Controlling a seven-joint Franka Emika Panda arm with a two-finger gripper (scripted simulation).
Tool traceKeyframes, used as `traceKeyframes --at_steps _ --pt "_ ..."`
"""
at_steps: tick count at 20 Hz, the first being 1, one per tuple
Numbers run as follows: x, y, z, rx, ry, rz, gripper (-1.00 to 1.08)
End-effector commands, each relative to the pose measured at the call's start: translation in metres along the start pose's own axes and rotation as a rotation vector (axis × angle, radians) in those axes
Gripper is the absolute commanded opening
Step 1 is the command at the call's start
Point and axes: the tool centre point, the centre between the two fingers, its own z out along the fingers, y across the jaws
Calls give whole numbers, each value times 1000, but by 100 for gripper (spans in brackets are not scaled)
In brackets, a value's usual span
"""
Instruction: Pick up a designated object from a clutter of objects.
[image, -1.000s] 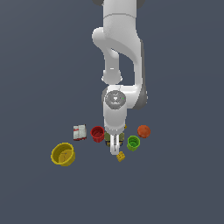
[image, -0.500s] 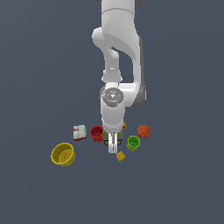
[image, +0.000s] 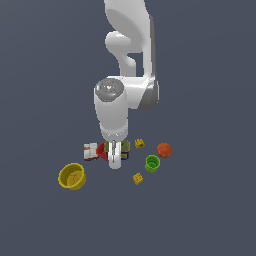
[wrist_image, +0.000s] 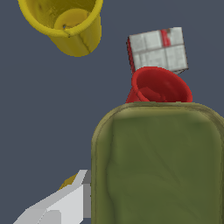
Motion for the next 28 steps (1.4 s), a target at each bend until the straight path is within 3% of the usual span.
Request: traceKeyframes --at_steps 1,18,28 --pt "17 -1 -27 4 0 2 -100" --pt "129 -5 -203 4 2 1 -100" --pt "165 -11 -260 5 2 -2 -100"
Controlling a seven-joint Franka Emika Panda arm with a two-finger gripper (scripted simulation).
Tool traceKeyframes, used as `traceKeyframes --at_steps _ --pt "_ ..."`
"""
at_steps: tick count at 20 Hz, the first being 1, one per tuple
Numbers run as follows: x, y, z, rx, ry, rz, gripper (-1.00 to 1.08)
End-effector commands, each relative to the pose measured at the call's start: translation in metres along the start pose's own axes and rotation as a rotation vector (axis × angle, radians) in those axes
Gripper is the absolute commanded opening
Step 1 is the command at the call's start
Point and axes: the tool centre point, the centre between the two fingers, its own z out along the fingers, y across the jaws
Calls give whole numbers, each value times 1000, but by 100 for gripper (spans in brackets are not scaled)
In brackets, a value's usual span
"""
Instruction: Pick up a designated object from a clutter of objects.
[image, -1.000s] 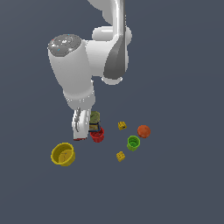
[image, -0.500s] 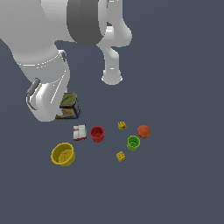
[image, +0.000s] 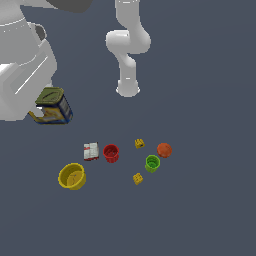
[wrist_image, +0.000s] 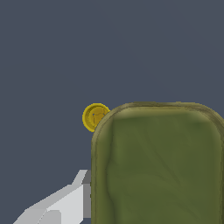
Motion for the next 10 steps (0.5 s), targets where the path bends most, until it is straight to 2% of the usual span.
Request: traceKeyframes --at_steps 1,10 --pt "6 -1 -11 3 1 -1 -100" --pt "14 -3 -24 3 0 -2 -100"
